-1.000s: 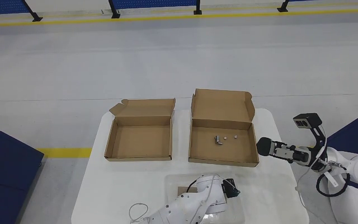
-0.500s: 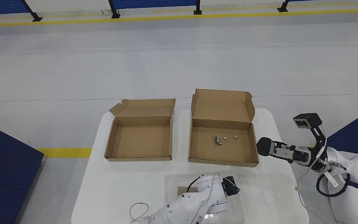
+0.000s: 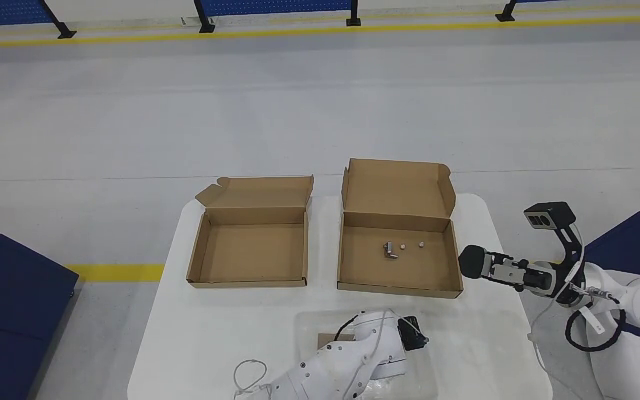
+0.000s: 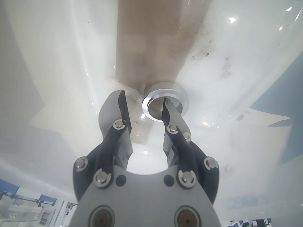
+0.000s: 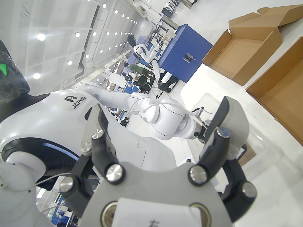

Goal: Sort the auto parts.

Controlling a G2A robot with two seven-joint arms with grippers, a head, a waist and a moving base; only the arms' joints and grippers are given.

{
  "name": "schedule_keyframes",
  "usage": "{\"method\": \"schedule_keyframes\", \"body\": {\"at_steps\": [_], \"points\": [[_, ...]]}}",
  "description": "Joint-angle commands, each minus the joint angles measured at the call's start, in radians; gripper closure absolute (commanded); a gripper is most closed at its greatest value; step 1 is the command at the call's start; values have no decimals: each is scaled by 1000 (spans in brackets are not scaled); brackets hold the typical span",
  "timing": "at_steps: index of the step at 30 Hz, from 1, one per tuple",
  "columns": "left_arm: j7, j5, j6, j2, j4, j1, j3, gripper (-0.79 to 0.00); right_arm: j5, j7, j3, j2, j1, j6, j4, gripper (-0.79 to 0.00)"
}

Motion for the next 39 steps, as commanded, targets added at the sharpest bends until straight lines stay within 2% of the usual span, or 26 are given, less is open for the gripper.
{"method": "schedule_keyframes", "body": {"at_steps": [1,11,12,15,16,28,39], "points": [[5,1,0,-2,8,0,2,-289,0,0,0,0,0,0,0,-785],[19,-9,-11,-13,47,-10,11,-274,0,0,0,0,0,0,0,-785],[23,-8,-10,-13,49,-11,11,-240,0,0,0,0,0,0,0,-785],[33,-3,-3,-15,54,-12,11,-25,0,0,0,0,0,0,0,-785],[35,-1,0,-15,55,-12,10,0,0,0,0,0,0,0,0,-785],[46,12,8,-17,52,-8,4,0,0,0,0,0,0,0,0,-785],[33,23,5,-11,8,4,-8,0,0,0,0,0,0,0,0,-785]]}}
